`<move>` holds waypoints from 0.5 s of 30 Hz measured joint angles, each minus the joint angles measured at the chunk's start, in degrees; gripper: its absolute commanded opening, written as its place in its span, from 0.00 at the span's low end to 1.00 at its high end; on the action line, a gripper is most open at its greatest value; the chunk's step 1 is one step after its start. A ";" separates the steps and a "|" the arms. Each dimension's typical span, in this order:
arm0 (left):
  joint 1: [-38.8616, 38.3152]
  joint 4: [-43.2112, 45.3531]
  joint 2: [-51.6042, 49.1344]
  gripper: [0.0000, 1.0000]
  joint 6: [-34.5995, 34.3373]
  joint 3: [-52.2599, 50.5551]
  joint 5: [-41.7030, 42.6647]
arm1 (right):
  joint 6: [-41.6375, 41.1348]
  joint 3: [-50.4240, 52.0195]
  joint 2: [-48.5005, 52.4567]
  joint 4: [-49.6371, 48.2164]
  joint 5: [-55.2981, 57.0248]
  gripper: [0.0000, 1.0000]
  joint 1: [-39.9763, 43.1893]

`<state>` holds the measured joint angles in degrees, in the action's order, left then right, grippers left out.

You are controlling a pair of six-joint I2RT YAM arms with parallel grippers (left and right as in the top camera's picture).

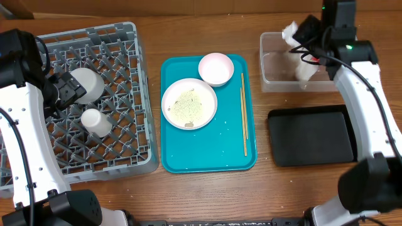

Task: Sort waste into correct bins and load items into the dishwasher
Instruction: 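Carry the white tissue to the clear bin and drop it in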

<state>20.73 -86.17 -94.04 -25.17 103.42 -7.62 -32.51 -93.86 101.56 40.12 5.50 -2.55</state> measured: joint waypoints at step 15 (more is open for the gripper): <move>0.00 0.00 0.00 1.00 0.00 0.00 0.00 | 1.07 0.11 -6.16 9.18 -11.47 1.00 0.22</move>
<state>20.73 -86.17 -94.04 -25.17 103.42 -7.62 -31.44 -93.76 95.39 49.30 -5.98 -2.33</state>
